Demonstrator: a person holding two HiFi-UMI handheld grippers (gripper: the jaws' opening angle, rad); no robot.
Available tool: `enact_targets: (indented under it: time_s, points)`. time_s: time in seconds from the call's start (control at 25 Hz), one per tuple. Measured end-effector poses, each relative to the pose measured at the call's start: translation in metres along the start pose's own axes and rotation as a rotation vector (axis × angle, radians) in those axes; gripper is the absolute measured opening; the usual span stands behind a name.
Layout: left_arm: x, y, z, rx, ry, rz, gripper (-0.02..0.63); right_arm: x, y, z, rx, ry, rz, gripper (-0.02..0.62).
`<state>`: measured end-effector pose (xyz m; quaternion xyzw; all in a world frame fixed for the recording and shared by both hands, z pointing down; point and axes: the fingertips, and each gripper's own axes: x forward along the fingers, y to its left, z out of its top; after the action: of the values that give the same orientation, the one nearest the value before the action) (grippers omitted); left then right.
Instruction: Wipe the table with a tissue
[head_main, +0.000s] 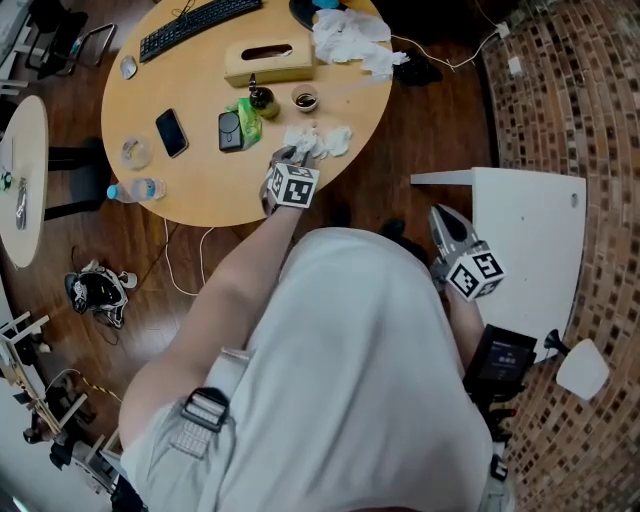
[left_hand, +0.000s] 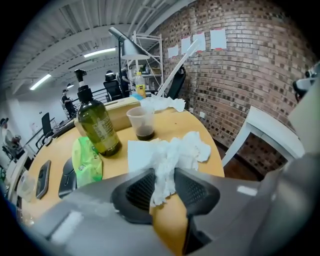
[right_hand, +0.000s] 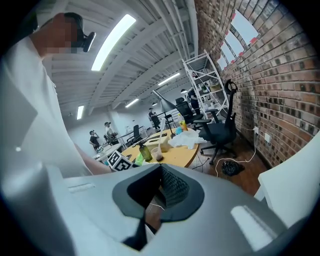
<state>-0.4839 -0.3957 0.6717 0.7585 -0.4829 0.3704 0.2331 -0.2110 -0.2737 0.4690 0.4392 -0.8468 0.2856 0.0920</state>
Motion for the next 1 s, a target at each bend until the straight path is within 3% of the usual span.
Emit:
enact_targets:
  time_s: [0.2,0.32,0.48,0.6,0.68,0.8,1.0]
  points:
    - [-0.002,-0.002,0.002,-0.029,-0.029,-0.031,0.075,0.002,-0.006,0.001,0.017,-0.008,-0.007,0.005]
    - [-0.02,0.002,0.012,-0.076,-0.104,-0.045,0.071,0.004,-0.005,0.002,0.016,-0.007,0.003,0.005]
    - [-0.049,0.009,0.025,-0.212,-0.244,-0.107,0.071,0.005,-0.006,0.001,0.016,-0.004,0.012,0.005]
    - [-0.066,0.01,0.031,-0.337,-0.334,-0.199,0.071,0.006,-0.007,0.002,0.017,0.001,0.018,0.005]
    - [-0.076,0.005,0.037,-0.376,-0.372,-0.26,0.071,0.006,-0.008,0.004,0.013,0.001,0.022,0.005]
    - [-0.086,-0.01,0.046,-0.36,-0.396,-0.324,0.071,0.005,-0.01,0.006,0.015,-0.008,0.019,0.005]
    - [-0.094,-0.049,0.069,-0.259,-0.413,-0.462,0.069,0.003,-0.018,0.01,0.028,-0.022,-0.025,0.005]
